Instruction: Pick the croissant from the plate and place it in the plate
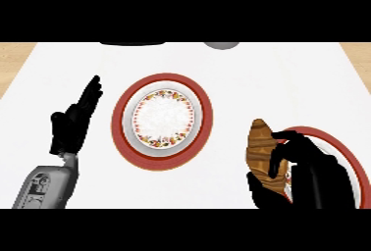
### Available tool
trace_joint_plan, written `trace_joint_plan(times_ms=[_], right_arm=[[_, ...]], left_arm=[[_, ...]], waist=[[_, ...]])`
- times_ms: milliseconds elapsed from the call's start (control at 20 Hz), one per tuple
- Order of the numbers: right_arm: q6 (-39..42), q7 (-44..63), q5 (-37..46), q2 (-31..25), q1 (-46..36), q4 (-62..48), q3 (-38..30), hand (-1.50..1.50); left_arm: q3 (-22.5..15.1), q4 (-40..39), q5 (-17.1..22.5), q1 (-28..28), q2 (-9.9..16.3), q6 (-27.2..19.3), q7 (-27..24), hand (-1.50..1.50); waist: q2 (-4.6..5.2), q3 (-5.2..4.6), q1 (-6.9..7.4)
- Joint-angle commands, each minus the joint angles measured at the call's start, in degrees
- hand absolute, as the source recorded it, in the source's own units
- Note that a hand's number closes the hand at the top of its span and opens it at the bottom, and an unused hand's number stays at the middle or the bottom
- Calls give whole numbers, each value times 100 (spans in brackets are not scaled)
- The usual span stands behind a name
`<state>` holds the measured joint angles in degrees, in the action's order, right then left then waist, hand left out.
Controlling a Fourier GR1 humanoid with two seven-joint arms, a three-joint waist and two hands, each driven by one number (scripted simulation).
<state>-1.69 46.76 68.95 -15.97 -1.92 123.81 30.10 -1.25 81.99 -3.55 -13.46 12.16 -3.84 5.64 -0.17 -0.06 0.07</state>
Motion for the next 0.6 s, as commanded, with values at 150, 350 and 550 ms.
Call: trace_joint_plan(times_ms=[150,350,550], right_arm=[[528,62,-220,1020,-977,-184,364,150],[-214,485,-475,1572,-2254,-2051,397,150],[-697,434,-1177,1588,-3218,-3220,139,150]], left_arm=[[81,-221,-46,-212,-14,102,-94,0],[-44,-135,-176,-206,-167,-41,67,0],[122,-314,-51,-129,-116,103,-190,0]], waist=[[20,3,-6],[41,4,74],[42,4,97]])
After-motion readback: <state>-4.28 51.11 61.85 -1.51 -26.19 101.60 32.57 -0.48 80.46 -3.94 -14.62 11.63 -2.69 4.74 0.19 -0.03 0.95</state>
